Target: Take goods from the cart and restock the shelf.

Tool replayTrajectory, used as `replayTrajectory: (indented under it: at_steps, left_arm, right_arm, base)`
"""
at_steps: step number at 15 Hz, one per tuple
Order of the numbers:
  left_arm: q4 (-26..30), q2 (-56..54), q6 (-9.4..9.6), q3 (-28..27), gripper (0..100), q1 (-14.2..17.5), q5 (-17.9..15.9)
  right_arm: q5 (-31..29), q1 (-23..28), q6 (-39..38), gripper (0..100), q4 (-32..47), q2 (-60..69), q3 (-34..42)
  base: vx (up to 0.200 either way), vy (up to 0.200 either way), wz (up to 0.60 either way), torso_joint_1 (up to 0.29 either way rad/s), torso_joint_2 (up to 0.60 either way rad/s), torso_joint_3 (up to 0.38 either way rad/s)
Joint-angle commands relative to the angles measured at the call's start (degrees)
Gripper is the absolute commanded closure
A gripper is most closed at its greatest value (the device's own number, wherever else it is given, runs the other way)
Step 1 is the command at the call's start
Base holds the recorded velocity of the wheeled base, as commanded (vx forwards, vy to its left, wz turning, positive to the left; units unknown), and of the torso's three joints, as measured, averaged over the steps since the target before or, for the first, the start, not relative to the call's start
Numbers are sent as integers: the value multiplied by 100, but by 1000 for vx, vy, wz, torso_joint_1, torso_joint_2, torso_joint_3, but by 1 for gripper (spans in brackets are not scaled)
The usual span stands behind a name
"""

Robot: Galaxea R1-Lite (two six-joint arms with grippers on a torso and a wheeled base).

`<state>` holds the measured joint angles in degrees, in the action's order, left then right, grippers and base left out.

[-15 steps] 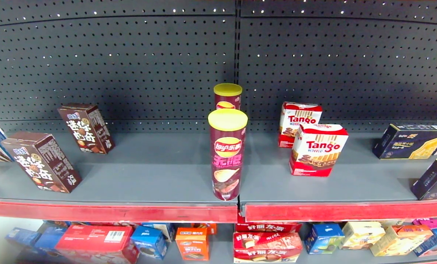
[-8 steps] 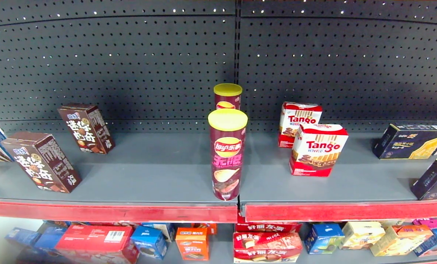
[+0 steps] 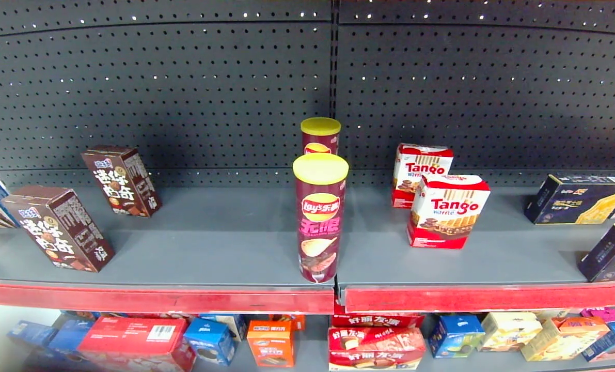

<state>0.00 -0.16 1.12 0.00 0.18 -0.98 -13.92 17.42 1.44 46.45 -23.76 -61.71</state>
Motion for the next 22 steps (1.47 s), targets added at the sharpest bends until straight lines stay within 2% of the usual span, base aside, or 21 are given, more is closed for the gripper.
replayTrajectory:
  at_steps: [1, 4, 5, 6, 8, 9, 10, 11, 12, 13, 15, 19, 21, 22]
  left_arm:
    - [0, 16, 2, 0, 0, -1, 1]
    - [0, 16, 2, 0, 0, 8, 1]
    - [0, 16, 2, 0, 0, 8, 1]
    - [0, 16, 2, 0, 0, 8, 1]
    - [0, 16, 2, 0, 0, 8, 1]
    - [0, 16, 2, 0, 0, 8, 1]
    - [0, 16, 2, 0, 0, 8, 1]
    - [0, 16, 2, 0, 0, 8, 1]
    - [0, 16, 2, 0, 0, 8, 1]
    - [0, 16, 2, 0, 0, 8, 1]
    - [0, 16, 2, 0, 0, 8, 1]
    - [0, 16, 2, 0, 0, 8, 1]
    - [0, 16, 2, 0, 0, -1, 1]
    - [0, 16, 2, 0, 0, 8, 1]
  right_arm:
    - [56, -72, -3, 0, -22, 293, 291]
    - [346, -345, -117, 0, 22, 469, 423]
    - [408, -828, -320, 0, -57, 583, 748]
    - [522, -951, -337, 0, -109, 688, 897]
    - [1287, -977, -399, 0, -443, 1119, 1521]
    - [1515, -995, -504, 0, -698, 1409, 1935]
    - [1515, -995, -504, 0, -698, 1409, 1935]
    - [1796, -1171, -478, 0, -1208, 1840, 2646]
    - [1805, -1188, -469, 0, -1472, 1831, 2910]
    - [1753, -1259, -487, 0, -2184, 1840, 3464]
    - [1287, -1891, -390, 0, -2553, 2209, 4105]
    - [1225, -1760, -328, 0, -3168, 2367, 5046]
    - [1164, -1760, -302, 0, -4434, 2367, 5960]
    - [1208, -1760, -284, 0, -4987, 2367, 6171]
  base:
    - [0, 0, 0, 0, 0, 0]
    - [0, 0, 0, 0, 0, 0]
    - [0, 0, 0, 0, 0, 0]
    - [0, 0, 0, 0, 0, 0]
    - [0, 0, 0, 0, 0, 0]
    - [0, 0, 0, 0, 0, 0]
    - [0, 0, 0, 0, 0, 0]
    - [0, 0, 0, 0, 0, 0]
    - [0, 0, 0, 0, 0, 0]
    - [0, 0, 0, 0, 0, 0]
    - [0, 0, 0, 0, 0, 0]
    - [0, 0, 0, 0, 0, 0]
    - [0, 0, 0, 0, 0, 0]
    - [0, 0, 0, 0, 0, 0]
